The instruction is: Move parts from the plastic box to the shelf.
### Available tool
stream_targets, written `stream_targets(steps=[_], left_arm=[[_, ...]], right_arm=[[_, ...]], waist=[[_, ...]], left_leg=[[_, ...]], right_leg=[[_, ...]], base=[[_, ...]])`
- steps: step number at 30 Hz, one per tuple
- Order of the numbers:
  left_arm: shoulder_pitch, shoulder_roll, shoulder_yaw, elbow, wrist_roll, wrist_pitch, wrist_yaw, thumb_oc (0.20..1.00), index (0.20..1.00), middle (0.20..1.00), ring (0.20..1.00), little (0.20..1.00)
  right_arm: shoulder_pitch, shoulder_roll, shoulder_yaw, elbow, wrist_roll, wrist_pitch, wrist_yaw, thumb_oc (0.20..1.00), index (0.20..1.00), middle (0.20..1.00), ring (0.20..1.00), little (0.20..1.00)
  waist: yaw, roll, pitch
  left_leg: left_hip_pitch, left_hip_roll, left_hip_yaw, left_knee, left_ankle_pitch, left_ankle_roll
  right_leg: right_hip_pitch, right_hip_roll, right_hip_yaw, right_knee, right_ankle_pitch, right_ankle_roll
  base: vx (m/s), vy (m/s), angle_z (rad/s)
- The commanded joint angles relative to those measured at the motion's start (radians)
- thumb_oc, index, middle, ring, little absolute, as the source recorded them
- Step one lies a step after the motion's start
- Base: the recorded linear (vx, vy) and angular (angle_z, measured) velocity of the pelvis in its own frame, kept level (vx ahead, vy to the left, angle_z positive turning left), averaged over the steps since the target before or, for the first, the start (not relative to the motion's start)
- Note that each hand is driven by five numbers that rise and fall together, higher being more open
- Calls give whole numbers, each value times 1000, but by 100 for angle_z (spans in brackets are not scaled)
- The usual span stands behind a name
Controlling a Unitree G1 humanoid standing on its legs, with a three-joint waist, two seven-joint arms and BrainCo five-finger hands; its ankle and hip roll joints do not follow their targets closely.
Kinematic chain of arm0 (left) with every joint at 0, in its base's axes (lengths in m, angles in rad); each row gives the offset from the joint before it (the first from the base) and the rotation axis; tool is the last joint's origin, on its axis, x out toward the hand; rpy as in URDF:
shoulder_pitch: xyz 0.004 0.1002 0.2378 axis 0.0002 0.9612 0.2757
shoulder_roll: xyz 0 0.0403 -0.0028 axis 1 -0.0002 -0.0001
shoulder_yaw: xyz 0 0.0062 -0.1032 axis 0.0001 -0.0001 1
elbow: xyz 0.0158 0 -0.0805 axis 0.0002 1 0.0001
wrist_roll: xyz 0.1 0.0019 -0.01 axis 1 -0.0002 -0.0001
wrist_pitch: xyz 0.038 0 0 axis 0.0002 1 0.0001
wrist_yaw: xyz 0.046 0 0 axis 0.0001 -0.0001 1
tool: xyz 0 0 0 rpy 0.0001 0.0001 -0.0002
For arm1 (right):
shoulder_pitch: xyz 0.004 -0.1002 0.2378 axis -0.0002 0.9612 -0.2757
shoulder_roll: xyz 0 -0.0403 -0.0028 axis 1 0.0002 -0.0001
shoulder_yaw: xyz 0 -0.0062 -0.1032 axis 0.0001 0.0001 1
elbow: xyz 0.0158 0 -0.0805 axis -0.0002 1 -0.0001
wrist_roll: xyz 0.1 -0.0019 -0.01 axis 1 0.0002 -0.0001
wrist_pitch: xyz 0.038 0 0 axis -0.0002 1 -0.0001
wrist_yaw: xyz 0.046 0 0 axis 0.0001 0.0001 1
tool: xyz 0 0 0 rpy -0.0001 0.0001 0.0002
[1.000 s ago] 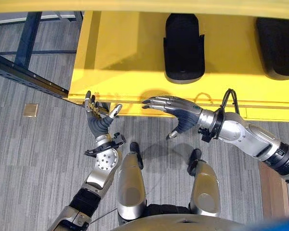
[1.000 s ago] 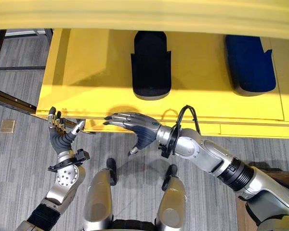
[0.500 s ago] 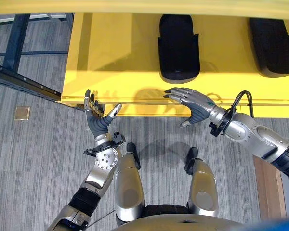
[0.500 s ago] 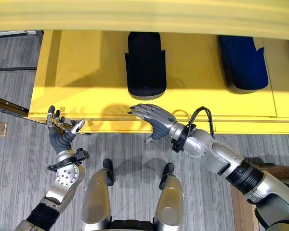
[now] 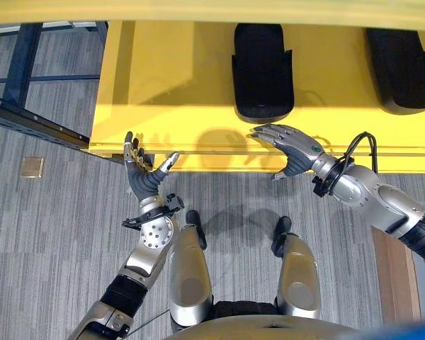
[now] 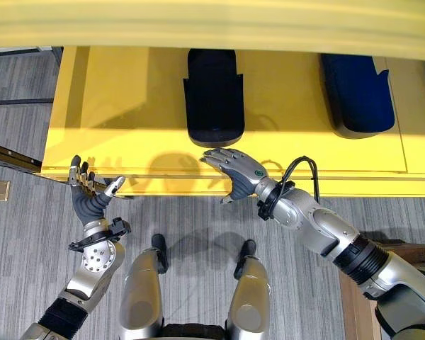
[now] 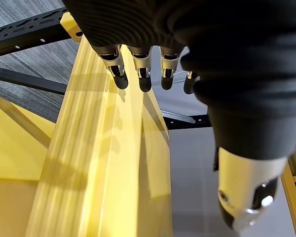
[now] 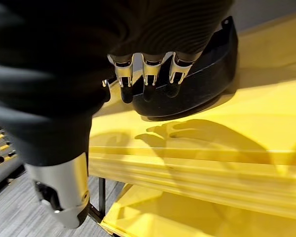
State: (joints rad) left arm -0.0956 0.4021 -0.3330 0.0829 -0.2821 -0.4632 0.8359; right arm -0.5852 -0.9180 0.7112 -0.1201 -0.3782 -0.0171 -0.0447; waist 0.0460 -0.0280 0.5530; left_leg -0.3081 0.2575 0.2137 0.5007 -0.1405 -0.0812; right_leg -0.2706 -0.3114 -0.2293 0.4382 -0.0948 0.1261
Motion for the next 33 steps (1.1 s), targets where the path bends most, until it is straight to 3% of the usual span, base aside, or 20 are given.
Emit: stream_targets(steps=[1, 33], left_arm=[[31, 8, 11, -73, 50, -22, 6, 1000, 1000, 1000, 1000, 1000], [16, -1, -1, -79, 35, 9, -18, 1000, 1000, 1000, 1000, 1000]], right_arm=[[-26, 1, -36, -17, -18, -7, -29, 1000, 1000, 1000, 1000, 1000], [-83, 118, -18, 31, 0, 65, -56, 1000, 1000, 1000, 1000, 1000]], waist=[[7, -4, -34], [24, 16, -39]], left_leg=[[48, 10, 104, 50, -74, 67], [57, -2, 95, 46, -74, 67]], right_leg=[[4, -12, -70, 79, -30, -3], [4, -31, -81, 95, -31, -1]], base=[[0, 0, 0], [0, 0, 0]])
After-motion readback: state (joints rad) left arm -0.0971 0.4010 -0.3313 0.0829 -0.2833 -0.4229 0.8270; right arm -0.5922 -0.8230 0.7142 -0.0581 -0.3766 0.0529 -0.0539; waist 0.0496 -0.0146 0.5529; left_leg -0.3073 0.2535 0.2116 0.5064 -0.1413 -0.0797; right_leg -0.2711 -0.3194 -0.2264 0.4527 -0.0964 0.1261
